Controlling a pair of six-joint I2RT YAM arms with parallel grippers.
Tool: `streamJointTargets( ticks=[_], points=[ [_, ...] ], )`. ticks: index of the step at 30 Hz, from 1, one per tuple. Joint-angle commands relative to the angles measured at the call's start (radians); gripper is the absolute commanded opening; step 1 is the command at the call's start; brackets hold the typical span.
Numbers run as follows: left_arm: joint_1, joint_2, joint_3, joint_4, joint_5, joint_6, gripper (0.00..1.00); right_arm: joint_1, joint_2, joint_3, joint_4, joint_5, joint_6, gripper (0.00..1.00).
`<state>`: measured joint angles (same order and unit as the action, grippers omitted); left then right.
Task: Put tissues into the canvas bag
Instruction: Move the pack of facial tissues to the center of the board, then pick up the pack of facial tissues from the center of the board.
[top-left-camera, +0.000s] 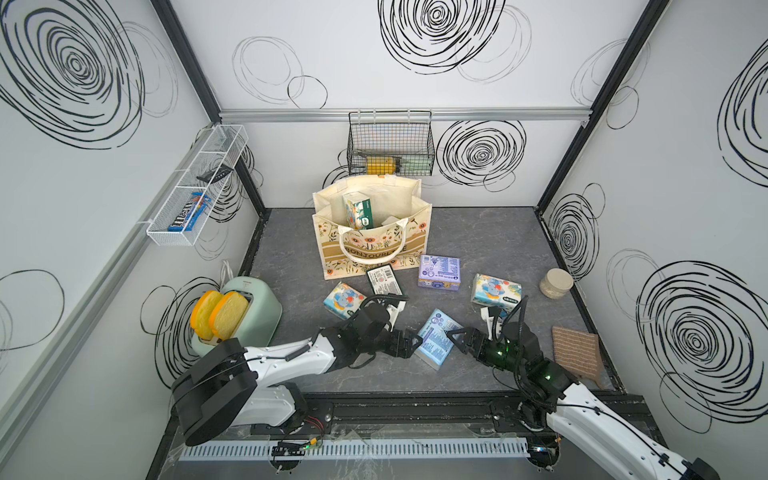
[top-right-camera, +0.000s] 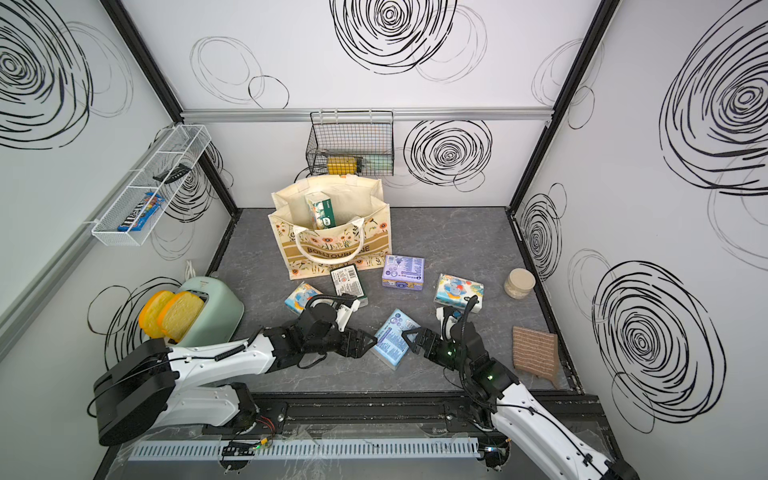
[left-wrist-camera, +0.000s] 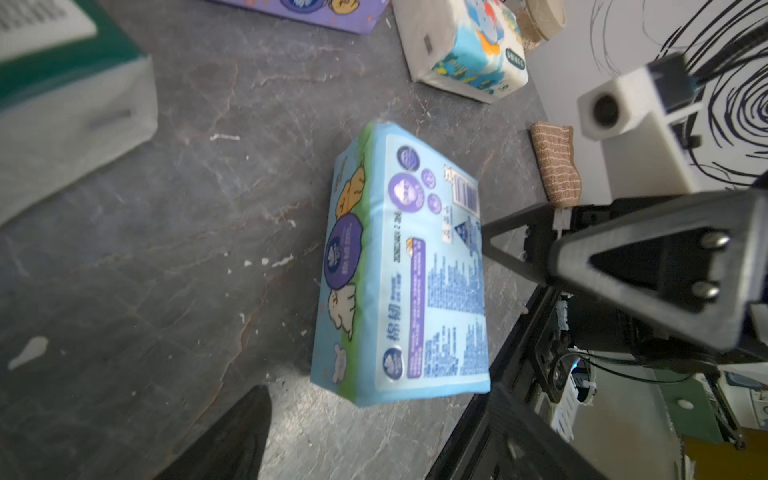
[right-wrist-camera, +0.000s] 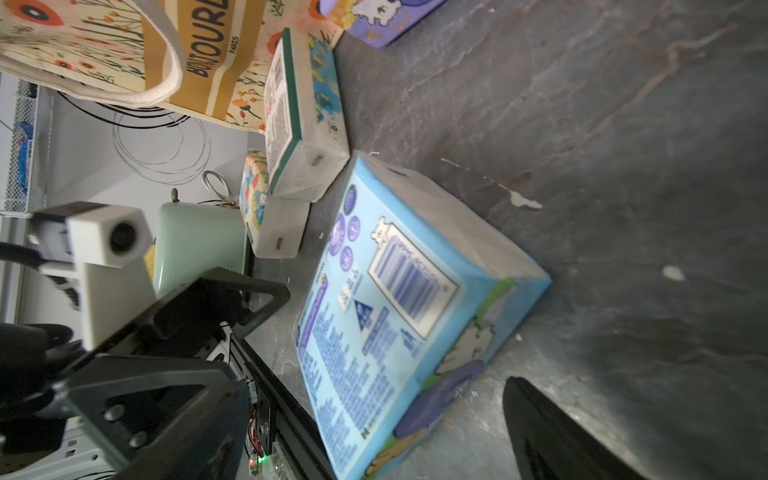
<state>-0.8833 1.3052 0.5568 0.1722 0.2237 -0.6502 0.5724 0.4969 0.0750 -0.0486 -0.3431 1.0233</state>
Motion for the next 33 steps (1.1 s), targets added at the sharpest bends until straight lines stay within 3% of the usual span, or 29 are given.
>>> streamJointTargets(
  ticks=[1,3,4,6,10,22,26,33],
  points=[
    [0.005,0.067,0.097,-0.063,-0.036,0.088,0.8,-0.02,-0.012,-0.038,0.005,-0.085,0.029,0.99],
    [0.01,0.118,0.122,-0.043,0.002,0.105,0.54,-0.032,-0.006,-0.071,0.065,-0.125,0.059,0.99],
    [0.012,0.139,0.128,-0.034,0.009,0.106,0.49,-0.037,-0.002,-0.085,0.097,-0.143,0.074,0.99],
    [0.012,0.182,0.139,-0.018,0.021,0.108,0.47,-0.049,0.007,-0.119,0.16,-0.179,0.107,0.99],
    [0.012,0.236,0.135,0.013,0.042,0.104,0.34,-0.067,0.016,-0.153,0.219,-0.22,0.142,0.98],
    [-0.002,0.284,0.121,0.043,0.032,0.096,0.35,-0.076,-0.006,-0.2,0.238,-0.225,0.153,0.99],
    [0.005,0.314,0.107,0.054,0.025,0.098,0.35,-0.076,0.011,-0.156,0.083,-0.159,0.099,1.0],
    [0.023,0.323,0.078,0.057,-0.017,0.109,0.35,-0.075,0.057,-0.175,0.094,-0.15,0.105,0.99]
  ],
)
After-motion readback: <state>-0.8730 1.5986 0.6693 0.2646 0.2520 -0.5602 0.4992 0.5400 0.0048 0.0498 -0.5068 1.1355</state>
